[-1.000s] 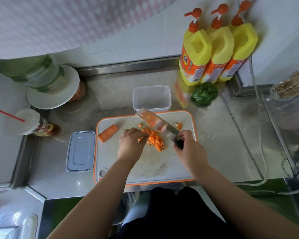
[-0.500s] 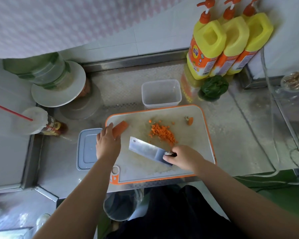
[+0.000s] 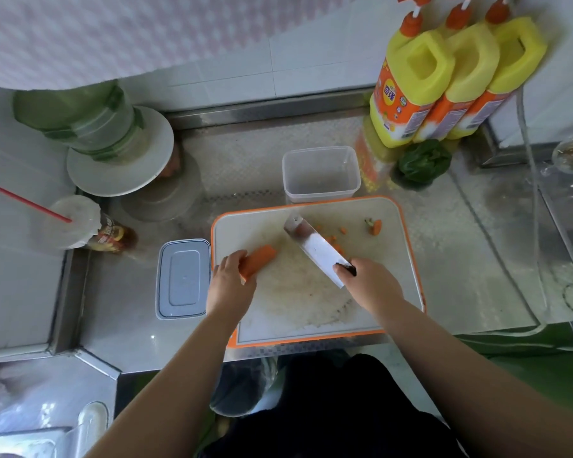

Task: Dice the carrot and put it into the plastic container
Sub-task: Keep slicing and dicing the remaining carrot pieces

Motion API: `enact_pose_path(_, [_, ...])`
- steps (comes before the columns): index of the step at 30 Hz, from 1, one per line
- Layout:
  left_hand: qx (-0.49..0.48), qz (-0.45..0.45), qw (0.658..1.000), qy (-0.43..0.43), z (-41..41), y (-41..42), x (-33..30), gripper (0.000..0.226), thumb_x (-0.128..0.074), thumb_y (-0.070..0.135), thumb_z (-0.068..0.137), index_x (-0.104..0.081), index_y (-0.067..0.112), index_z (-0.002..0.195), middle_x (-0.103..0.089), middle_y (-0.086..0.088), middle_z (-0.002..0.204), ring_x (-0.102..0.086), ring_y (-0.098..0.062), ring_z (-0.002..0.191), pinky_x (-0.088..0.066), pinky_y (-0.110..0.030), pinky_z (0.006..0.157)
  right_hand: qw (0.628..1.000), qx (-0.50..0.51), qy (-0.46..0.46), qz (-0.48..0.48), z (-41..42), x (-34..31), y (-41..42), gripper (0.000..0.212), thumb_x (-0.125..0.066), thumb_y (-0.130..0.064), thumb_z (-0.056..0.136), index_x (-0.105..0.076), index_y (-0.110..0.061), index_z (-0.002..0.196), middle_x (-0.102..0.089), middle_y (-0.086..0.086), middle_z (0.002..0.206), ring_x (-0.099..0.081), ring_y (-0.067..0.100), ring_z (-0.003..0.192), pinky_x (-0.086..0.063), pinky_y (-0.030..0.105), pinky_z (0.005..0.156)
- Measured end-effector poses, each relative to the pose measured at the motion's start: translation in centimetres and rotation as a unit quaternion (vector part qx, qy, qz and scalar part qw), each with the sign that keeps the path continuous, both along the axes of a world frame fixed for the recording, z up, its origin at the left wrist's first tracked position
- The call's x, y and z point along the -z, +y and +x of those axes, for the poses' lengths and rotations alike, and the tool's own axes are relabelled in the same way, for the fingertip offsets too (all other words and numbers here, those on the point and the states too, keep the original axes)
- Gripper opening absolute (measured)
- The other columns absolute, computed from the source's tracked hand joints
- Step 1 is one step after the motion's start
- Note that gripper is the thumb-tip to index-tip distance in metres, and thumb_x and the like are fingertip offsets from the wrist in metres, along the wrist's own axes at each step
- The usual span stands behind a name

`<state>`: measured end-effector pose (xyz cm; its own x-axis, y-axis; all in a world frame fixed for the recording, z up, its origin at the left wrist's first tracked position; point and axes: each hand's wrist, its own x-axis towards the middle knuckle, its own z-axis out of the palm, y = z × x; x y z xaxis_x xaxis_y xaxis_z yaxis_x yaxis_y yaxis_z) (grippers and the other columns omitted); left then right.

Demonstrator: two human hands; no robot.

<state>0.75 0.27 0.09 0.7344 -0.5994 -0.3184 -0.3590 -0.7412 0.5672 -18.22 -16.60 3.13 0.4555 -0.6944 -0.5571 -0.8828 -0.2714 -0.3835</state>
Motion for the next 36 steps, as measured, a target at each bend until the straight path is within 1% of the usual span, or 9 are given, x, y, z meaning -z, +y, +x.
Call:
enact_pose_path(4, [0.064, -0.011, 0.998, -0.027, -2.7, 1.2, 0.6, 0.048, -0.064, 0.015, 0.088, -0.053, 0.019, 0.134, -0.053, -0.002, 0.128, -0.052, -0.027, 0.115, -0.042, -0.037, 0.095, 1.000, -0.011, -0.024, -0.006, 0.7, -0.2, 1.0, 0.042, -0.042, -0.048, 0.096, -0.038, -0.021, 0.063, -0.048, 0.000, 0.062, -0.050, 0.022, 0.062, -0.033, 0.030, 0.052])
enact_pose_path(8, [0.000, -0.079, 0.996, 0.031, -5.2, 1.3, 0.3, 0.036, -0.062, 0.018, 0.092, -0.052, 0.023, 0.126, -0.051, 0.010, 0.122, -0.055, -0.016, 0.104, -0.041, -0.031, 0.079, 0.998, -0.053, -0.023, -0.008, 1.3, -0.5, 2.2, 0.041, -0.042, -0.046, 0.097, -0.035, -0.022, 0.063, -0.046, -0.001, 0.061, -0.048, 0.022, 0.061, -0.030, 0.031, 0.049])
enact_pose_path(11, [-0.023, -0.112, 0.992, 0.051, -6.2, 0.7, 0.3, 0.036, -0.066, 0.014, 0.090, -0.054, 0.021, 0.122, -0.050, 0.021, 0.108, -0.046, -0.008, 0.104, -0.033, -0.023, 0.082, 0.994, -0.105, -0.028, -0.026, 1.6, -0.7, 3.1, 0.041, -0.040, -0.042, 0.098, -0.033, -0.022, 0.063, -0.042, -0.001, 0.058, -0.043, 0.020, 0.055, -0.026, 0.030, 0.045])
enact_pose_path(13, [-0.027, -0.136, 0.989, 0.060, -6.6, 0.2, 0.4, 0.038, -0.068, 0.007, 0.086, -0.056, 0.028, 0.116, -0.051, 0.025, 0.105, -0.049, -0.014, 0.106, -0.040, -0.024, 0.082, 0.989, -0.139, -0.033, -0.043, 1.7, -0.8, 3.8, 0.039, -0.039, -0.039, 0.099, -0.035, -0.022, 0.065, -0.039, -0.003, 0.057, -0.042, 0.021, 0.055, -0.024, 0.029, 0.043])
enact_pose_path(16, [-0.066, -0.140, 0.980, 0.121, -6.7, -0.3, 0.8, 0.041, -0.063, 0.005, 0.087, -0.057, 0.038, 0.112, -0.053, 0.011, 0.115, -0.055, -0.015, 0.108, -0.047, -0.015, 0.082, 0.984, -0.162, -0.049, -0.056, 1.7, -0.4, 4.9, 0.029, -0.037, -0.036, 0.101, -0.044, -0.019, 0.078, -0.041, -0.003, 0.060, -0.043, 0.021, 0.057, -0.023, 0.029, 0.044])
enact_pose_path(19, [-0.058, -0.173, 0.967, 0.179, -6.6, -0.3, 0.1, 0.024, -0.058, 0.025, 0.088, -0.063, 0.028, 0.112, -0.060, -0.002, 0.112, -0.057, -0.018, 0.106, -0.053, -0.023, 0.085, 0.982, -0.178, -0.037, -0.060, 1.8, 0.0, 5.3, 0.025, -0.037, -0.032, 0.100, -0.054, -0.016, 0.095, -0.055, 0.002, 0.074, -0.054, 0.025, 0.068, -0.037, 0.031, 0.054])
enact_pose_path(22, [-0.100, -0.188, 0.943, 0.255, -7.1, -0.4, -1.5, 0.026, -0.050, 0.048, 0.094, -0.063, 0.026, 0.096, -0.062, 0.006, 0.095, -0.057, -0.009, 0.088, -0.045, -0.023, 0.079, 0.983, -0.181, -0.011, -0.032, 2.1, 0.1, 5.6, 0.027, -0.036, -0.032, 0.100, -0.056, -0.015, 0.107, -0.064, 0.008, 0.094, -0.061, 0.030, 0.086, -0.046, 0.035, 0.068])
enact_pose_path(25, [-0.201, -0.190, 0.894, 0.353, -7.4, -0.6, -2.2, 0.020, -0.043, 0.038, 0.102, -0.061, 0.039, 0.093, -0.065, 0.011, 0.106, -0.057, -0.009, 0.105, -0.043, -0.030, 0.089, 0.985, -0.174, 0.015, 0.001, 2.4, 0.3, 6.1, 0.025, -0.037, -0.026, 0.099, -0.052, -0.015, 0.116, -0.065, 0.011, 0.100, -0.061, 0.032, 0.091, -0.047, 0.037, 0.072])
enact_pose_path(36, [-0.345, -0.205, 0.796, 0.453, -7.0, -0.9, -2.5, 0.012, -0.056, 0.019, 0.098, -0.064, 0.016, 0.090, -0.065, -0.002, 0.102, -0.057, -0.023, 0.117, -0.039, -0.036, 0.110, 0.983, -0.178, 0.040, -0.011, 3.1, -0.4, 6.0, 0.020, -0.042, -0.018, 0.098, -0.061, -0.014, 0.105, -0.059, 0.003, 0.087, -0.061, 0.025, 0.088, -0.041, 0.030, 0.065])
